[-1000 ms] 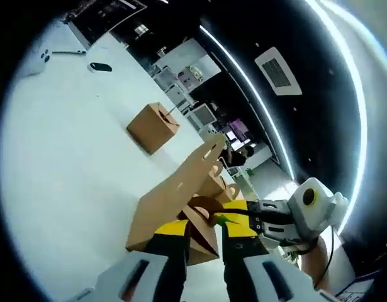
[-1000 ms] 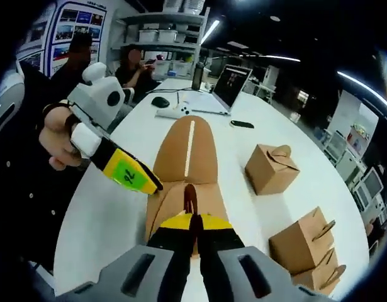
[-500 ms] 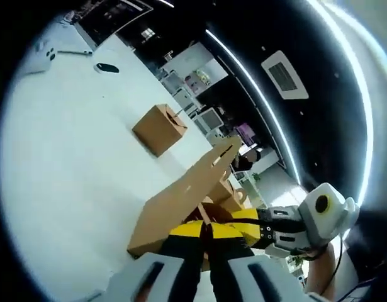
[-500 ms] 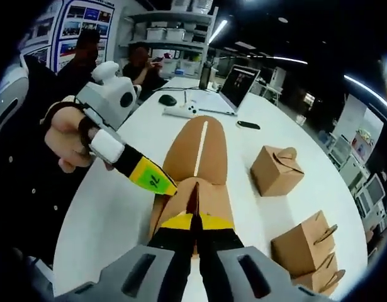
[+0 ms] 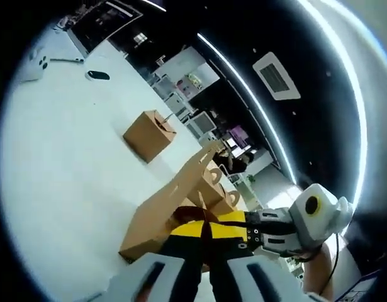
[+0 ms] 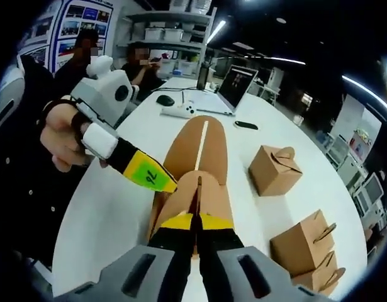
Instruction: Pick up one paper box from the group, open the paper box, and remove the item inside
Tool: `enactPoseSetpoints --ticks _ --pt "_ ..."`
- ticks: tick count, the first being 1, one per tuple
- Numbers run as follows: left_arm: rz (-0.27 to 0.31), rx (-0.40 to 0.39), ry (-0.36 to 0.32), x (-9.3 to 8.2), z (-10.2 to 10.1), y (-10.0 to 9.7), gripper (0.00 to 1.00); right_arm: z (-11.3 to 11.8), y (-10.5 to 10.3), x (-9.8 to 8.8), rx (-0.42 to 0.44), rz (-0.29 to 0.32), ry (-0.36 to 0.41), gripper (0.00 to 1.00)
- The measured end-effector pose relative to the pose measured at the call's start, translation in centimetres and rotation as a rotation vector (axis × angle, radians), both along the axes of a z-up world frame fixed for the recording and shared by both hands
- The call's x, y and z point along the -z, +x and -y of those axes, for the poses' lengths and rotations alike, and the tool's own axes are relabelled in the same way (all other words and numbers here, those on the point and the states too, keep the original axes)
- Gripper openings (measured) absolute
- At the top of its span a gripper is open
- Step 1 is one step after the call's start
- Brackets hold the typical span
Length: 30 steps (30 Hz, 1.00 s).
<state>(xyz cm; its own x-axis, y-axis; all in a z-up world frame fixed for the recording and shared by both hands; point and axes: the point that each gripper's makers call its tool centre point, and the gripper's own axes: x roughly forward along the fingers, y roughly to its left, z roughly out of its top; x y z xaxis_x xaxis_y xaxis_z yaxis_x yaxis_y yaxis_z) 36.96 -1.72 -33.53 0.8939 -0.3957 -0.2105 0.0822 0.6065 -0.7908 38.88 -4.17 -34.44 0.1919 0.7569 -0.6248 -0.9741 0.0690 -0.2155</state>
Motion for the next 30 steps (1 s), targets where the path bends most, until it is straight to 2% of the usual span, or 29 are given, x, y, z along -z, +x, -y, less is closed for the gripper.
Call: enactPoseSetpoints --ticks 5,9,14,18,23,26,30 --pt "0.014 0.011 0.008 -0.4 0.2 0.0 0.04 0.0 0.0 0.0 0.005 -0.002 -0.001 0.03" --pt "0.021 0.014 0.016 -0.4 0.2 0.0 0.04 0.0 0.1 -0.3 0.012 0.029 0.0 0.05" --pt "0.027 0.019 0.02 -0.5 0.1 0.0 0.04 0.5 0.1 -1.4 0.028 0.046 0.03 0.21" --pt "0.047 0.038 0.028 -0.8 0.4 -0.1 0.04 1.3 -0.3 -2.2 0.048 0.068 0.056 0.27" --pt "0.135 0.117 0.114 -1.8 1.2 -0.3 0.17 2.3 -0.9 -3.4 0.103 0.142 0.118 0.31" --pt "0.147 0.155 0.149 -1.6 1.4 -0.5 0.2 2.6 -1.6 -4.2 0.141 0.173 0.165 0.33" --pt "0.178 0.238 0.242 -1.1 1.6 -1.3 0.29 3.3 -2.6 -4.9 0.226 0.201 0.234 0.33"
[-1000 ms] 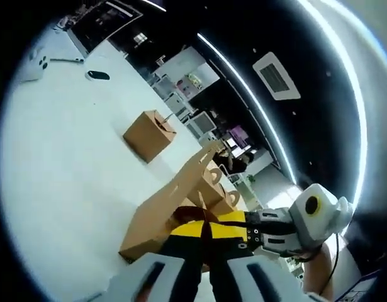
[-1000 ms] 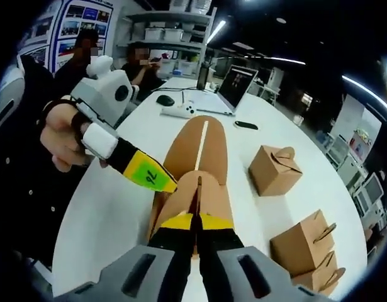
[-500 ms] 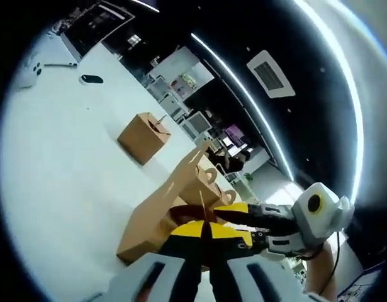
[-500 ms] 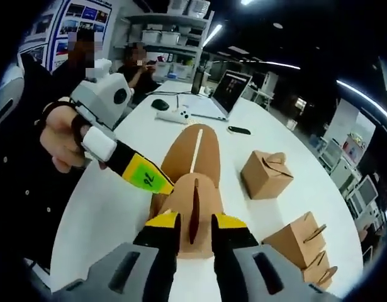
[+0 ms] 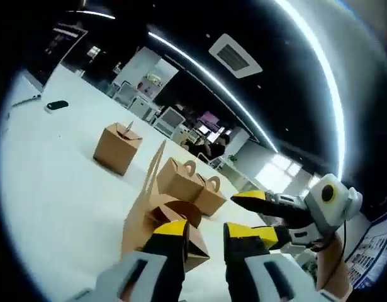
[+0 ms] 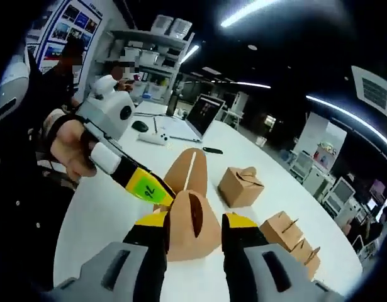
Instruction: Pick up one paper box from the group, open the paper box, and remove the item inside
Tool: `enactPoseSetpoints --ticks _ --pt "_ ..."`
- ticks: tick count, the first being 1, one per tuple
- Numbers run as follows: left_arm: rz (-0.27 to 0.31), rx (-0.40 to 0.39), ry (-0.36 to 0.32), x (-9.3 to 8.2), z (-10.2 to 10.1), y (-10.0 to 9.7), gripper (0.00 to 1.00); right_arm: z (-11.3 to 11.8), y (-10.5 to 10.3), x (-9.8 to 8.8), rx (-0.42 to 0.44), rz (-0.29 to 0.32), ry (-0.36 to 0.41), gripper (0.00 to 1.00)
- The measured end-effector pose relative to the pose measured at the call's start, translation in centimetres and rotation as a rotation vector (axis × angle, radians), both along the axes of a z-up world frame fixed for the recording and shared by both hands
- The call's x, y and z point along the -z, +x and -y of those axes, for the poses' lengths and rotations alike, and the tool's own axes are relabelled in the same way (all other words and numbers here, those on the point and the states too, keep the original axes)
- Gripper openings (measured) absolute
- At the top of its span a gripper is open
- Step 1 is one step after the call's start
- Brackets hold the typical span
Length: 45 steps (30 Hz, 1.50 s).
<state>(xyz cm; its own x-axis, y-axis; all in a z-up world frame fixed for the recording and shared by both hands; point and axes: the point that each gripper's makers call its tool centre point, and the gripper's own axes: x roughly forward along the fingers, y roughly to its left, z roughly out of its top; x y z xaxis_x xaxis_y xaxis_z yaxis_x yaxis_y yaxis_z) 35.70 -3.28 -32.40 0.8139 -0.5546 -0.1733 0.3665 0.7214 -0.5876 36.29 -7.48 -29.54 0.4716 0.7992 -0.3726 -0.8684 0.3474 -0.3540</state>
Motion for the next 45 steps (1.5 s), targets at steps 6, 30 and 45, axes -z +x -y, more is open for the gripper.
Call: enactPoseSetpoints --ticks 6,30,45 --pt "0.082 0.09 0.139 0.4 -0.6 -1.6 0.36 0.1 -1.6 1.3 0.091 0.017 0.05 0.33" --pt "0.251 0.172 0.541 -0.3 -8.3 -0.7 0.32 -5.3 0.6 3.0 0.422 0.3 -0.132 0.23" --pt "0.195 0.265 0.557 -3.7 -5.5 3.7 0.17 -6.1 1.4 4.0 0.452 0.389 -0.225 0.2"
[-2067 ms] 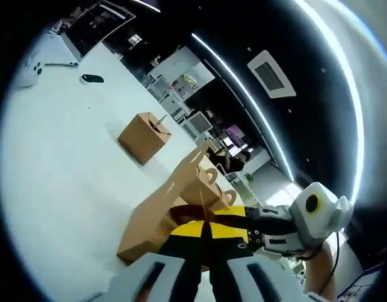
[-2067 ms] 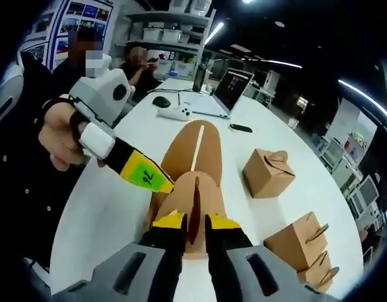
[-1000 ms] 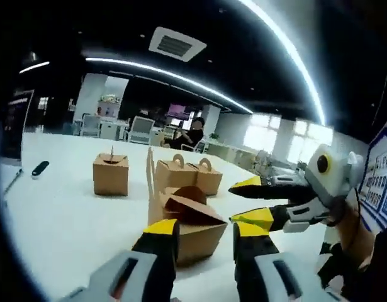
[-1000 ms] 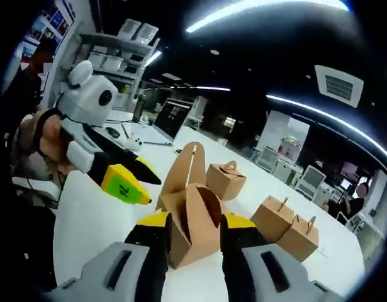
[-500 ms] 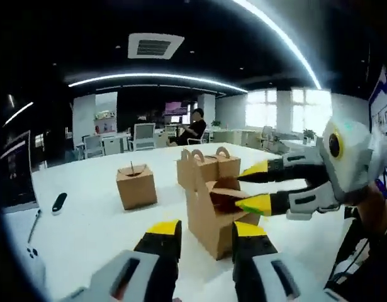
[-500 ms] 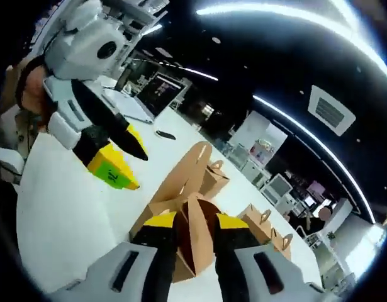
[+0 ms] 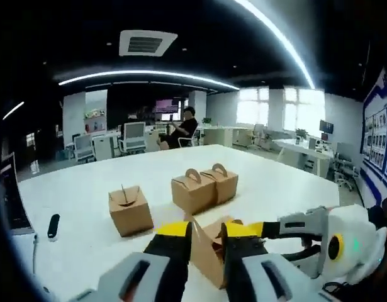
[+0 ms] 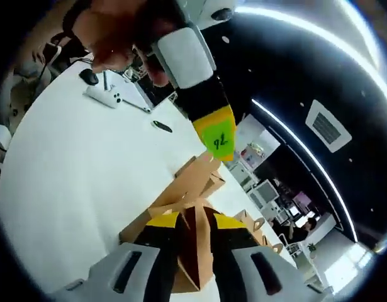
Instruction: Pick up one paper box from the group, open the paper box, and remove the item inside
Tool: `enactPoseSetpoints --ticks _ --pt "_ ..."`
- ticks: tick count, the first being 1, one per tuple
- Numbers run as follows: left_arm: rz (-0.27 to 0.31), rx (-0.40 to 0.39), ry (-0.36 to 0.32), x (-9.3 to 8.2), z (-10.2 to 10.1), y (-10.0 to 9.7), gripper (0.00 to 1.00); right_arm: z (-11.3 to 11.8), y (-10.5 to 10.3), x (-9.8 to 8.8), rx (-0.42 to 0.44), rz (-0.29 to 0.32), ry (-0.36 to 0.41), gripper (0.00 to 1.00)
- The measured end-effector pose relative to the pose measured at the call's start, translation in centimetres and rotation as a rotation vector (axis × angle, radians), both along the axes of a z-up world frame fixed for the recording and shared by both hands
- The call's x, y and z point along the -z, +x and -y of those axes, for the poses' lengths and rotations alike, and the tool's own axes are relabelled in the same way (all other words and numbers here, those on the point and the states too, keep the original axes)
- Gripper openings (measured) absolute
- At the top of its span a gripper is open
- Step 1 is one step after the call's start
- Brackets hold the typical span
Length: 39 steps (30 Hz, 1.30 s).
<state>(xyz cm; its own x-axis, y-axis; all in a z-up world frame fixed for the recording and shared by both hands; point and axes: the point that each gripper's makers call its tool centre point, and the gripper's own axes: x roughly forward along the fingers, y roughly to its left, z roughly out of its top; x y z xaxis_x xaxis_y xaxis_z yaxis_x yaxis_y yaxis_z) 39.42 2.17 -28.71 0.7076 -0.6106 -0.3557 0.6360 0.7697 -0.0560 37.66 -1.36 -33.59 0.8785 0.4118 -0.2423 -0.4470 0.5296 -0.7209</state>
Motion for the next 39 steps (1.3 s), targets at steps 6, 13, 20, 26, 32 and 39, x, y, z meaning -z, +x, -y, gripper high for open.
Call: enactPoseSetpoints --ticks 6,13,20,26,32,39 --pt "-0.002 -0.018 0.001 0.8 -0.5 0.2 0.06 0.2 0.7 0.5 0.011 0.016 -0.036 0.14" --pt "0.02 -0.024 0.021 0.9 -1.0 0.4 0.06 0.5 0.8 0.0 0.02 0.027 -0.022 0.05" --pt "0.031 -0.033 0.023 1.1 -1.4 0.4 0.06 1.7 0.8 -1.7 0.045 0.058 0.085 0.04" --pt "0.027 -0.04 0.007 1.2 -1.8 0.4 0.06 4.1 0.7 -3.6 0.086 0.064 0.293 0.03" --pt "0.022 -0.057 -0.032 1.4 -2.1 0.3 0.06 7.6 0.6 -4.3 0.14 0.019 0.585 0.04" --pt "0.014 -0.082 -0.1 1.5 -2.5 -0.2 0.07 11.1 0.8 -4.0 0.181 -0.073 0.964 0.04"
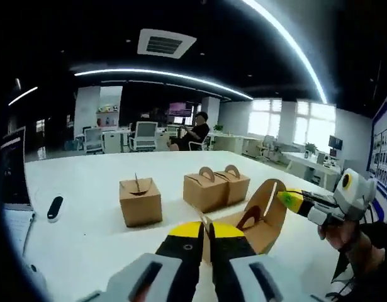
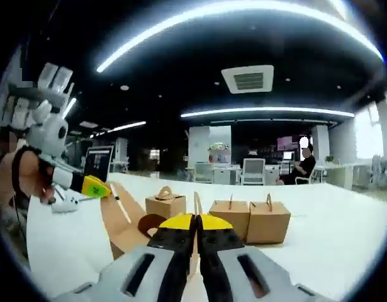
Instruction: Pick up one paper box from the group, open the paper box, and remove the item inside
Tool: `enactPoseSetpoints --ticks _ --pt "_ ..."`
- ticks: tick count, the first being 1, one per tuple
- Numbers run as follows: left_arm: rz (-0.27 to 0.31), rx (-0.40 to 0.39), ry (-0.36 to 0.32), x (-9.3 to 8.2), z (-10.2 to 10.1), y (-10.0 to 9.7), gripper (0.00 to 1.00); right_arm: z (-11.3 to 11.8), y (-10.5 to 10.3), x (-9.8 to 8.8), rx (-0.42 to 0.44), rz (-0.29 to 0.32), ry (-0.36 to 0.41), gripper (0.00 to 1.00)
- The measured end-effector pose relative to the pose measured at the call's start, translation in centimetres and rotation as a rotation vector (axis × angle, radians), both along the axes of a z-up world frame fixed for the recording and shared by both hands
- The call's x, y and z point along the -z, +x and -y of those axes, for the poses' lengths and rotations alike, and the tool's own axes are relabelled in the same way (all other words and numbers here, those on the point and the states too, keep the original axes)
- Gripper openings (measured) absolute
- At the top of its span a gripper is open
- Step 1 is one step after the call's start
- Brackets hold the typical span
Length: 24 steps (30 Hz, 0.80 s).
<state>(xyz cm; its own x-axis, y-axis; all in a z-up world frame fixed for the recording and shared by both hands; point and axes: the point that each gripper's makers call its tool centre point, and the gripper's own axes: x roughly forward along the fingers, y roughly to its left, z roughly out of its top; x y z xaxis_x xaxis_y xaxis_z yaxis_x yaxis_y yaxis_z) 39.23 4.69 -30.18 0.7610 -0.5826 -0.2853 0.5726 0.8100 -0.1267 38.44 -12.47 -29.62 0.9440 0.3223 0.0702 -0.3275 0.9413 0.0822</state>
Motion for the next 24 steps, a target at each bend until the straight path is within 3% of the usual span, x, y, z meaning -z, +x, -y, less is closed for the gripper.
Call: enactPoseSetpoints --ticks 9,16,21,24 --pt "-0.014 -0.044 -0.029 1.4 -0.9 -0.1 0.06 2.3 0.5 2.2 -0.023 -0.125 0.407 0.03" --pt "-0.032 -0.078 -0.069 2.1 -1.6 0.1 0.06 3.7 1.1 5.1 -0.001 -0.211 0.558 0.03" --pt "-0.046 -0.103 -0.101 3.2 -2.1 0.2 0.06 3.9 1.5 6.7 0.003 -0.248 0.582 0.03" --pt "-0.058 -0.117 -0.133 3.9 -2.4 0.2 0.06 3.8 1.5 7.6 0.0 -0.281 0.644 0.03"
